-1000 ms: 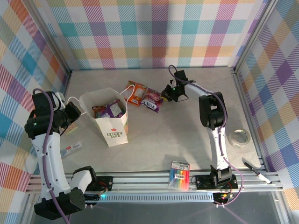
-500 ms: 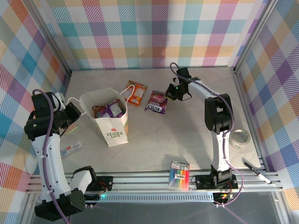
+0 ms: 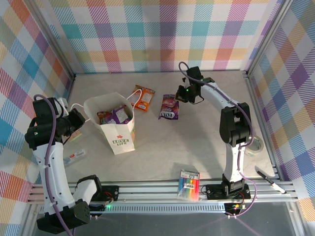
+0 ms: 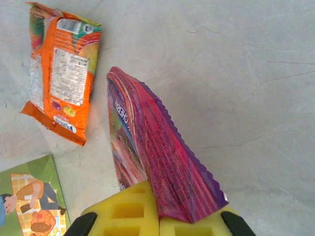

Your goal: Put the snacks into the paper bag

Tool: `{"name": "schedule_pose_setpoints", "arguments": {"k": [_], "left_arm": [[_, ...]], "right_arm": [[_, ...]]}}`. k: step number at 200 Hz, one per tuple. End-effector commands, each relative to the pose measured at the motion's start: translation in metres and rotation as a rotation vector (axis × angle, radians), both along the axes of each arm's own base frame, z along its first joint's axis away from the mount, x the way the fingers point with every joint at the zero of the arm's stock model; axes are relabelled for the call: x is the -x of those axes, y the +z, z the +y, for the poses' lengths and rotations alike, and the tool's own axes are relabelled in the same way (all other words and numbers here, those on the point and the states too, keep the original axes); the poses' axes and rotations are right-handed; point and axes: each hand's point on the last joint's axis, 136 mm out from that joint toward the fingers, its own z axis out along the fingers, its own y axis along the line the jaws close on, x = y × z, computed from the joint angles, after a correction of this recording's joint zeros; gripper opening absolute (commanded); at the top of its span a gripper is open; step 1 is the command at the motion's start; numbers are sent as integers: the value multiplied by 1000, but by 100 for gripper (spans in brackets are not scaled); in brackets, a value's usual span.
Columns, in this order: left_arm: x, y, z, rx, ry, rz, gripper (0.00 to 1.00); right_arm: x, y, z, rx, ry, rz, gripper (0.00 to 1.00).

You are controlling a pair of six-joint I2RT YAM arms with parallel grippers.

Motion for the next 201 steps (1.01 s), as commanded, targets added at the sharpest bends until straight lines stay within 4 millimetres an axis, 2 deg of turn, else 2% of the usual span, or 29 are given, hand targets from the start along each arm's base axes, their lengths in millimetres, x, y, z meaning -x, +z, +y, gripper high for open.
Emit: {"name": "schedule_pose_setpoints", "arguments": {"k": [1, 43, 99, 201], "left_arm": [[8, 9, -1, -13, -8, -13, 7], [9, 6, -1, -14, -7, -6, 7], [14, 11, -2, -33, -14, -28, 6], [20, 15, -8, -35, -34, -49, 5]], "right_arm": [[10, 38, 1, 20, 44, -89, 0], [18, 65, 2, 14, 60, -149, 0], [29, 85, 2, 22, 74, -193, 0], [60, 161, 13, 53, 140, -389, 0]]}}
